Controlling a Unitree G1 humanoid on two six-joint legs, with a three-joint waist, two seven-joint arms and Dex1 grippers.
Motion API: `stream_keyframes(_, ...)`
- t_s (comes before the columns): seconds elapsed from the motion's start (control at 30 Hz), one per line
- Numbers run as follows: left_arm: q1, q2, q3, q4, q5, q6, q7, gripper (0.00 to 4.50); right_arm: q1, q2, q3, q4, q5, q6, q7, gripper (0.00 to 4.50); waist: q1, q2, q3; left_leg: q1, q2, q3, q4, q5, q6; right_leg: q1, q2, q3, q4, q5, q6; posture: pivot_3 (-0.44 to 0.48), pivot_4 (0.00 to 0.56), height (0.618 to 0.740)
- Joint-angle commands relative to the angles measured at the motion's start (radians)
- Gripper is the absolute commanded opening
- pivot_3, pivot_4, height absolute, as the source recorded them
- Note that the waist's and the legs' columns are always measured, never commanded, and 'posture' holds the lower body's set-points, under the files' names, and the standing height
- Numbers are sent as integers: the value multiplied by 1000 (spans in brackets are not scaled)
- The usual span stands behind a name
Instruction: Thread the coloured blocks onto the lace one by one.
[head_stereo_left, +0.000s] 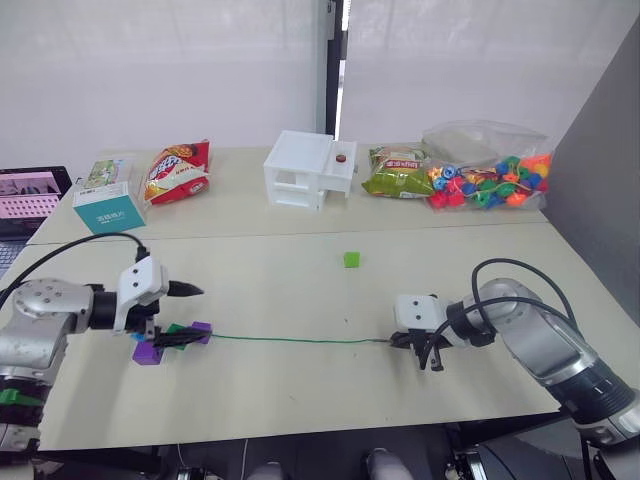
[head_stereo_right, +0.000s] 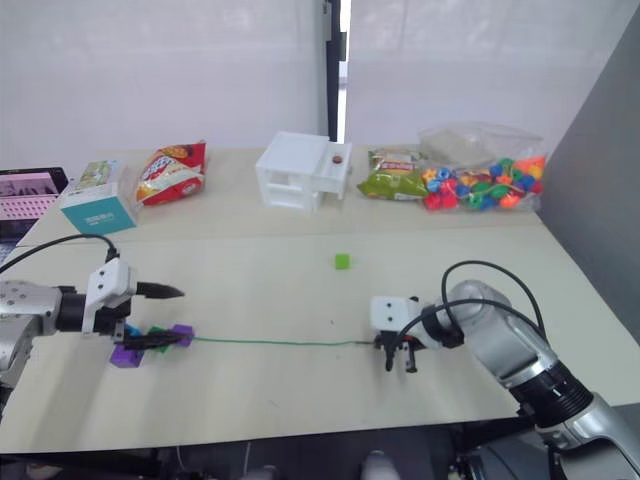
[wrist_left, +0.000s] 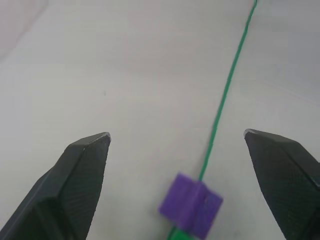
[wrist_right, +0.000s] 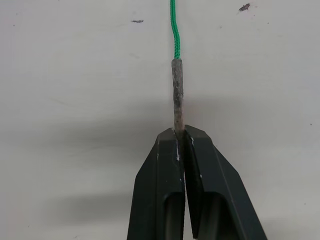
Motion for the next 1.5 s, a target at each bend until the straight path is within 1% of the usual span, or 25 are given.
stream_keyframes(0.03, -36, -67, -29, -136, -59, 74, 31, 4464, -2, 12, -7, -27, 2, 13, 1, 0, -1, 0, 0, 0, 0, 0, 0, 0, 0, 0, 0, 0, 0, 0, 0, 0, 150, 740)
stream_keyframes(0.1, -38, -138, -93, -189, -33, 81, 59, 4464, -8, 23, -3, -30, 4, 16, -1, 0, -2, 0, 0, 0, 0, 0, 0, 0, 0, 0, 0, 0, 0, 0, 0, 0, 150, 740)
stream_keyframes(0.2, -22, -230, -188, -218, 32, 47, 95, 4464, -20, 44, 6, -35, 6, 23, 3, 0, -6, 0, 0, 0, 0, 0, 0, 0, 0, 0, 0, 0, 0, 0, 0, 0, 150, 740)
stream_keyframes(0.3, -7, -324, -257, -209, 94, -5, 157, 4464, -33, 67, 13, -43, 6, 35, 7, 0, -6, 0, 0, 0, 0, 0, 0, 0, 0, -1, 0, 0, 1, 0, 0, 0, 150, 740)
stream_keyframes(0.37, 9, -369, -288, -190, 133, -52, 191, 4464, -37, 75, 14, -51, 10, 44, 11, 0, -3, 0, 0, -1, 0, 0, 0, 0, 0, -1, 0, 0, 0, 0, 0, 0, 150, 740)
stream_keyframes(0.5, 55, -432, -330, -175, 173, -117, 232, 4464, -33, 79, 20, -61, 6, 55, 15, 0, 2, 0, 0, -2, -1, 0, 0, 0, 0, -1, 0, 0, -1, 0, 0, 0, 150, 740)
stream_keyframes(0.63, 71, -484, -355, -159, 204, -155, 271, 4464, -32, 81, 23, -70, 6, 65, 15, 0, 14, 0, 0, -2, -1, 0, 1, 0, 0, -1, 0, 0, -2, 0, 0, 0, 150, 740)
stream_keyframes(0.7, 58, -510, -379, -128, 244, -202, 292, 4464, -30, 85, 24, -77, 11, 72, 17, 0, 21, 0, 0, -2, -1, 0, 1, 0, 0, -1, 0, 0, -3, 0, 0, 0, 150, 740)
stream_keyframes(0.83, 23, -571, -389, -89, 244, -216, 309, 4464, -24, 85, 35, -91, 16, 78, 31, 0, 25, 0, 0, -2, -1, 0, 2, 0, -1, 0, -1, 0, -4, 0, 0, 0, 150, 740)
stream_keyframes(1.0, 18, -592, -403, -71, 241, -219, 300, 4464, -21, 82, 39, -93, 8, 85, 21, 0, 24, 0, 0, -2, -2, 0, 2, 0, -1, 0, -1, 0, -4, 0, 0, 0, 150, 740)
stream_keyframes(1.1, 25, -586, -423, -66, 247, -222, 280, 3642, -19, 81, 38, -94, 6, 89, 18, 0, 23, 0, 0, -2, -2, 0, 1, 0, -1, 0, -1, 0, -4, 0, 0, 0, 150, 740)
stream_keyframes(1.23, 30, -591, -429, -83, 245, -208, 288, 2352, -14, 80, 38, -101, 8, 99, 14, 0, 23, 0, 0, -2, -2, 0, 1, 0, -1, 0, -1, 0, -4, 0, 0, 0, 150, 740)
stream_keyframes(1.43, 34, -598, -421, -89, 230, -200, 303, 2352, -11, 74, 38, -106, 5, 107, 10, 0, 23, 0, 0, -2, -2, 0, 2, 0, -1, 0, -1, 0, -4, 0, 0, 0, 150, 740)
stream_keyframes(1.5, 37, -604, -417, -89, 222, -191, 309, 1834, -11, 74, 37, -106, 5, 108, 9, 0, 23, 0, 0, -2, -2, 0, 2, 0, -1, 0, -1, 0, -4, 0, 0, 0, 150, 740)
